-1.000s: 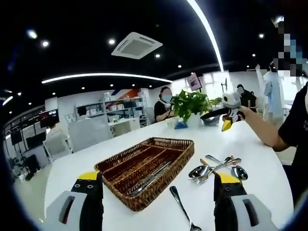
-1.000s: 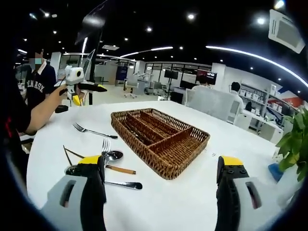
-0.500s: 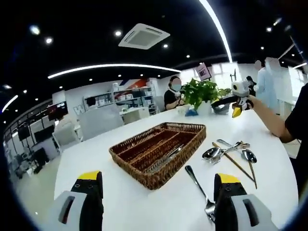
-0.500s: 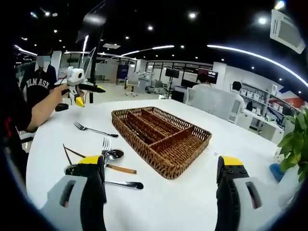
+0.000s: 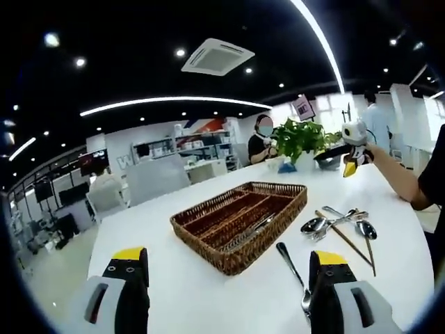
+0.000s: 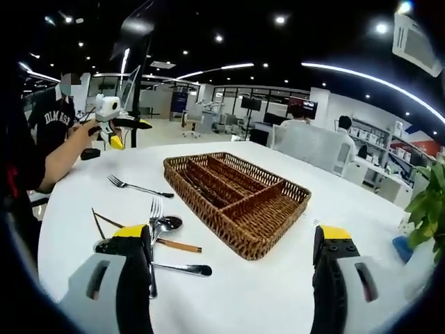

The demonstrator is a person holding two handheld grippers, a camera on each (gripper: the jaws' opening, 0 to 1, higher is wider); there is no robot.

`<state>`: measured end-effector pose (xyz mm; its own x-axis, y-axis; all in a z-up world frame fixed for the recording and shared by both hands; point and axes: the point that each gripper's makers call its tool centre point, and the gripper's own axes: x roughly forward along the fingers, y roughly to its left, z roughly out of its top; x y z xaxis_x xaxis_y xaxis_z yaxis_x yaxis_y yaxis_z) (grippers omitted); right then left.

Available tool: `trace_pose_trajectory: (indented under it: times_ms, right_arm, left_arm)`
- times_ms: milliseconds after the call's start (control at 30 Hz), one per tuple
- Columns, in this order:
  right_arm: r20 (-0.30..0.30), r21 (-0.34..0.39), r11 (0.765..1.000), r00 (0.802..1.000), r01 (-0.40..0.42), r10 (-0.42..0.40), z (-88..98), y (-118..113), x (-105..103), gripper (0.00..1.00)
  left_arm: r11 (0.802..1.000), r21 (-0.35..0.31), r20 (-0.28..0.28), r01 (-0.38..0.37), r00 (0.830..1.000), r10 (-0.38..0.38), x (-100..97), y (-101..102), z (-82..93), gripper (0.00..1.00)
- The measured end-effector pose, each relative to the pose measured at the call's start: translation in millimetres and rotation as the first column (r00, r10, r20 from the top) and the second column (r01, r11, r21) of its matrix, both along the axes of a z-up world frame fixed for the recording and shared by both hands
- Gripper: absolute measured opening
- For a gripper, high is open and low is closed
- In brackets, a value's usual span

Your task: Arrange the knives, forks, and spoons in their matching storage slots by inserting each utensil handle-first until every utensil is classified and aligned in the correct compartment

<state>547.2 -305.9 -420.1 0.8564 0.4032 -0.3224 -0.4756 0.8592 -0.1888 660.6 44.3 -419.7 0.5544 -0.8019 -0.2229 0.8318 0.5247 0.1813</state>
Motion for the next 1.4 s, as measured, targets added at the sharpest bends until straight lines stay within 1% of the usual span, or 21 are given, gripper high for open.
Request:
trace_pose_trajectory:
  times_ms: [67, 167, 400, 533, 567, 600, 633, 700, 767, 833, 867, 900, 967, 1000, 1067, 1133, 1400]
  right_arm:
    - [0.005, 0.004, 1.0, 1.0, 0.002, -0.002, 1.7, -0.2, 0.0, 1.0]
    - [0.015, 0.005, 1.0, 1.0, 0.005, -0.006, 5.0, 0.7, -0.5, 1.0]
    - [0.017, -0.014, 1.0, 1.0, -0.003, 0.003, 4.5, 6.7, 0.1, 1.0]
    - [0.007, -0.034, 0.999, 0.999, -0.031, 0.032, 0.3, 10.8, -1.7, 1.0]
    - [0.023, -0.061, 0.995, 0.997, -0.074, 0.076, 0.5, 14.9, -4.2, 1.0]
    - [0.007, -0.037, 0.997, 0.997, -0.075, 0.075, -0.7, 15.5, -6.7, 1.0]
    - [0.006, -0.019, 0.997, 0.997, -0.08, 0.08, 0.7, 16.3, -7.3, 1.0]
    - [0.021, -0.019, 0.996, 0.996, -0.087, 0.087, 3.7, 16.2, -8.0, 0.99]
    - [0.013, -0.022, 0.997, 0.997, -0.081, 0.081, 1.8, 16.1, -6.8, 0.96]
    - [0.008, -0.034, 0.997, 0.998, -0.068, 0.068, -1.5, 16.4, -3.1, 0.97]
    - [0.008, -0.033, 0.997, 0.997, -0.07, 0.07, -1.9, 18.3, -2.4, 0.98]
    - [0.009, -0.012, 0.998, 0.998, -0.069, 0.069, -0.9, 22.6, -1.0, 1.0]
    - [0.012, -0.012, 0.997, 0.997, -0.076, 0.076, -1.4, 30.1, 0.6, 0.98]
    - [0.004, -0.024, 0.996, 0.997, -0.083, 0.083, -4.2, 34.6, 1.0, 0.98]
    - [-0.017, -0.073, 0.992, 0.995, -0.099, 0.098, -13.3, 41.2, 1.0, 0.99]
    - [-0.033, -0.083, 0.991, 0.995, -0.101, 0.098, -18.9, 44.2, 2.2, 0.98]
    - [-0.092, -0.055, 0.991, 0.989, -0.123, 0.118, -31.3, 52.5, 1.5, 0.95]
  left_arm:
    - [1.0, 0.005, 0.01, -0.012, 1.0, 0.012, 1.4, 1.7, 0.6, 1.0]
    - [1.0, -0.01, 0.009, -0.007, 1.0, 0.008, -0.3, 1.7, 2.3, 1.0]
    - [1.0, 0.001, 0.013, -0.008, 1.0, 0.008, 0.7, 1.8, -0.4, 1.0]
    - [1.0, -0.002, 0.019, -0.003, 1.0, 0.003, -1.1, -0.1, 0.6, 1.0]
    - [1.0, -0.001, 0.021, -0.003, 1.0, 0.003, -1.3, -0.4, 0.5, 1.0]
    - [1.0, 0.0, 0.022, -0.002, 1.0, 0.002, -1.5, -0.5, 0.6, 1.0]
    - [1.0, -0.002, 0.023, -0.001, 1.0, 0.001, -2.1, -0.9, 0.9, 1.0]
    - [1.0, -0.007, 0.022, -0.003, 1.0, 0.003, -2.0, -0.7, 1.6, 1.0]
    - [1.0, -0.005, 0.023, -0.005, 1.0, 0.005, -1.6, -0.5, 1.2, 1.0]
    - [1.0, -0.003, 0.022, -0.007, 1.0, 0.007, -1.3, -0.8, 0.2, 1.0]
    - [1.0, -0.002, 0.022, -0.007, 1.0, 0.007, -1.3, -1.0, -0.1, 1.0]
    - [1.0, 0.001, 0.023, -0.006, 1.0, 0.006, -1.4, -1.0, -0.4, 1.0]
    - [1.0, 0.007, 0.024, -0.006, 1.0, 0.006, -1.6, -1.4, -1.4, 1.0]
    - [1.0, 0.009, 0.024, -0.006, 1.0, 0.006, -1.5, -1.6, -1.8, 1.0]
    - [1.0, 0.015, 0.021, -0.003, 1.0, 0.003, -2.1, -2.3, -3.4, 1.0]
    - [1.0, 0.02, 0.018, -0.003, 1.0, 0.003, -1.9, -2.0, -5.1, 1.0]
    - [0.998, 0.049, -0.014, 0.028, 1.0, -0.027, -7.2, -6.6, -16.4, 1.0]
